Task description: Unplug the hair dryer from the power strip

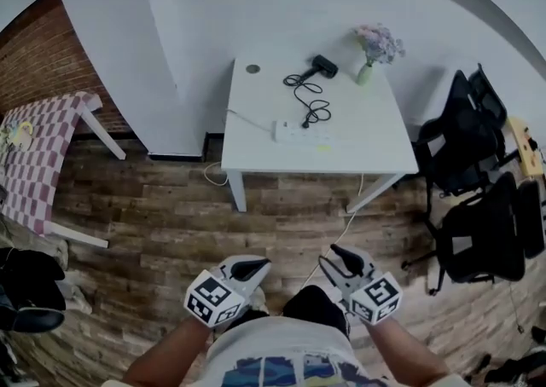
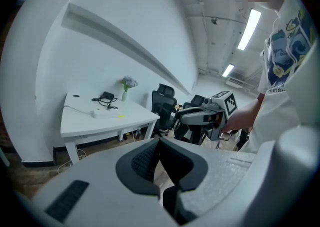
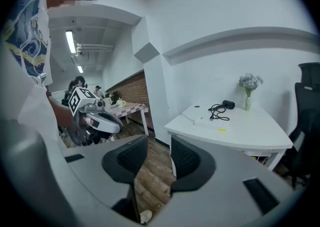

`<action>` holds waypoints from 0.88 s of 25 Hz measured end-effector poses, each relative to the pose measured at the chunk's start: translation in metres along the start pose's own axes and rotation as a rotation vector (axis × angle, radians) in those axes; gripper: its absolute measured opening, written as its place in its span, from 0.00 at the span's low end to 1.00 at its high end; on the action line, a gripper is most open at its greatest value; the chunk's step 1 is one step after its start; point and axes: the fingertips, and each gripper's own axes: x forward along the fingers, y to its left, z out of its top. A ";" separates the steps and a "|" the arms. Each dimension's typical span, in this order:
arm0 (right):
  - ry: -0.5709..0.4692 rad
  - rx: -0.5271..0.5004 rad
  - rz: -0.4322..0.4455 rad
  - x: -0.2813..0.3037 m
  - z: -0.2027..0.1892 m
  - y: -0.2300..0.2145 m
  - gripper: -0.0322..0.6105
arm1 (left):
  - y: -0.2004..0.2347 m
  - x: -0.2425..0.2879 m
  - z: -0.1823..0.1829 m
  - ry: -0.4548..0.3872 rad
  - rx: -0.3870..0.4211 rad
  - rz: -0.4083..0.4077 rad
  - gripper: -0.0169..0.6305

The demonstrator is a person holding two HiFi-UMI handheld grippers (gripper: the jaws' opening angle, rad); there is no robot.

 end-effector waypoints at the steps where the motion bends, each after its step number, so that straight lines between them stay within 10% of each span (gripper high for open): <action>1: 0.003 0.000 -0.006 0.004 0.003 -0.004 0.26 | 0.006 0.001 0.002 0.001 0.001 -0.001 0.03; 22: 0.026 0.018 0.057 0.151 0.053 -0.187 0.26 | 0.171 0.111 0.069 0.075 0.005 0.110 0.03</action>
